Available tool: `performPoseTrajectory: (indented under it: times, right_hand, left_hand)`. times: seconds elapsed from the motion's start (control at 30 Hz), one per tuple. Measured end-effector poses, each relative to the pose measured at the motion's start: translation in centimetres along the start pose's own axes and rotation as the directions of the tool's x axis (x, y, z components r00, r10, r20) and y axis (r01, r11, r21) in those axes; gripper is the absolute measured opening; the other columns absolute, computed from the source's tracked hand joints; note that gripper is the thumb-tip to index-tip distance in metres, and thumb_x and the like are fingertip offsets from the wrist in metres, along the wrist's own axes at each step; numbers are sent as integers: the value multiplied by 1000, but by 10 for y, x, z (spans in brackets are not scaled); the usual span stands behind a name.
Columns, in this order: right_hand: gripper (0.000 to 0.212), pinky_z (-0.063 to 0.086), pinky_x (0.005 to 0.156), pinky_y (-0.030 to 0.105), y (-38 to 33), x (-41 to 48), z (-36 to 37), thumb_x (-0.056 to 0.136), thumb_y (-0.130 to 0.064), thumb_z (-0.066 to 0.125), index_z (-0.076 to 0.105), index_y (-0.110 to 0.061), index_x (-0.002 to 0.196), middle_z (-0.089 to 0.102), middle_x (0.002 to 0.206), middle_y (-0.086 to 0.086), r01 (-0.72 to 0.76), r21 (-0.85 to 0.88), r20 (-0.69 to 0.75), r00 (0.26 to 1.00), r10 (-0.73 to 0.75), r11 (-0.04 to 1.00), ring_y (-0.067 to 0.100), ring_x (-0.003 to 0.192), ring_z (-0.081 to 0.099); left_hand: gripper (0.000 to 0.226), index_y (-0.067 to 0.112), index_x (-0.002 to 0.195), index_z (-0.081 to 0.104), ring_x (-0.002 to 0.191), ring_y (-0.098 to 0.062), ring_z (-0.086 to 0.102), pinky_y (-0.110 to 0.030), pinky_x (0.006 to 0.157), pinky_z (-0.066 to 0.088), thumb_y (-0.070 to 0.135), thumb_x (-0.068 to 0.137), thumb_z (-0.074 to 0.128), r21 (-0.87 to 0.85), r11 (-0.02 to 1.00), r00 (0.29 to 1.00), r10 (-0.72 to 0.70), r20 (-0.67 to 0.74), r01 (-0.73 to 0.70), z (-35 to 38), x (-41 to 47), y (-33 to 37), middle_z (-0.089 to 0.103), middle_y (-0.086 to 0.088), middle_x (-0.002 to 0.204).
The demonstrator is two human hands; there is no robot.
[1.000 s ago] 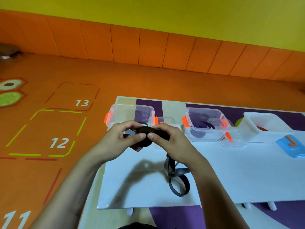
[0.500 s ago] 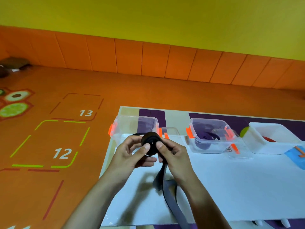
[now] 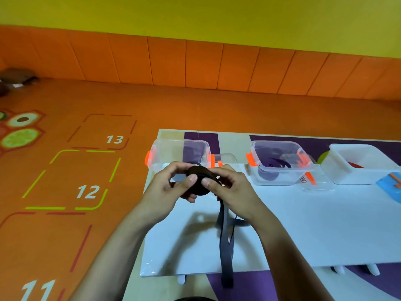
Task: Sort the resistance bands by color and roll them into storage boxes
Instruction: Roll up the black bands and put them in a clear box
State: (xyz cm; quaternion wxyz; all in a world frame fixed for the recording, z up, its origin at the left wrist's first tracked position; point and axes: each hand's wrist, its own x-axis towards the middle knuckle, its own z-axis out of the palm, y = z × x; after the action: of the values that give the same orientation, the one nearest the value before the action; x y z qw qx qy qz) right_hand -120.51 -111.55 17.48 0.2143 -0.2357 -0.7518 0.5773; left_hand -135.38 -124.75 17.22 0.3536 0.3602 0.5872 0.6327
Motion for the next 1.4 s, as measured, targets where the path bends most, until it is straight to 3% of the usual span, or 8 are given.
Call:
performPoseTrajectory:
  times: [0.1, 0.23, 0.3, 0.53, 0.7, 0.87, 1.1, 1.4]
  right_hand:
    - [16, 56, 71, 27, 11, -1, 5, 93, -32, 72, 76, -26, 108, 58, 113, -2, -8, 25, -85, 996, 10, 1000, 17, 87, 56]
    - [17, 45, 64, 19, 15, -5, 14, 98, -28, 65, 75, -20, 109, 57, 69, -8, -6, 195, -119, 992, 30, 981, 14, 64, 50]
    - [17, 42, 61, 19, 16, -4, 16, 100, -27, 63, 75, -18, 108, 53, 64, -10, -17, 200, -135, 990, 45, 980, 14, 60, 46]
    - [12, 37, 58, 17, 18, -6, 4, 100, -26, 65, 75, -21, 105, 55, 65, -15, -62, 102, -85, 994, 70, 993, 7, 57, 45]
    - [10, 45, 76, 19, 10, -2, -5, 93, -36, 73, 76, -28, 98, 65, 92, -6, -42, -111, 82, 995, 52, 993, 10, 83, 61]
    - [10, 45, 69, 22, 19, -4, -2, 90, -33, 77, 78, -28, 98, 68, 93, 1, -84, -55, 61, 994, 87, 995, 5, 75, 58]
    - [14, 51, 68, 31, 33, -5, 4, 85, -26, 77, 74, -17, 95, 64, 75, 3, -77, 256, -66, 993, 97, 964, 20, 63, 54]
    - [19, 50, 66, 24, 27, 6, 11, 98, -24, 66, 75, -19, 114, 57, 63, 0, -63, 244, -133, 986, 98, 968, 16, 61, 52]
  left_hand:
    - [35, 6, 121, 60, 70, -34, 71, -33, 71, 59, 23, 91, 68, -126, 992, 999, -18, -44, 12, -1, 1, -2, 67, -13, 115]
    - [35, 6, 120, 59, 75, -37, 72, -35, 74, 60, 18, 89, 67, -304, 952, 996, -66, -59, 45, 6, 1, -10, 67, -18, 117]
    - [28, 9, 117, 60, 76, -35, 73, -34, 74, 60, 13, 92, 70, -364, 929, 993, -98, -67, 67, 12, 1, -16, 67, -20, 116]
    - [16, 21, 114, 60, 60, -24, 65, -35, 56, 47, 23, 99, 65, 156, 982, 993, -101, -60, 109, -1, 6, -11, 62, -5, 106]
    - [18, 34, 113, 70, 57, -18, 61, -27, 52, 47, 30, 95, 71, 314, 949, 999, 14, 48, -28, -8, 3, -4, 69, 2, 101]
    - [16, 28, 112, 70, 67, -25, 71, -37, 61, 59, 30, 96, 69, 390, 921, 990, -42, 131, -13, -15, 5, -3, 68, 5, 106]
    - [29, 16, 117, 60, 87, -30, 76, -49, 76, 63, 32, 93, 66, 61, 997, 999, -39, -19, 40, -5, 8, -15, 63, -6, 118]
    - [14, 13, 119, 54, 99, -34, 75, -48, 91, 58, 15, 106, 50, -229, 964, 989, -148, -29, 138, 11, 11, -21, 69, -13, 120]
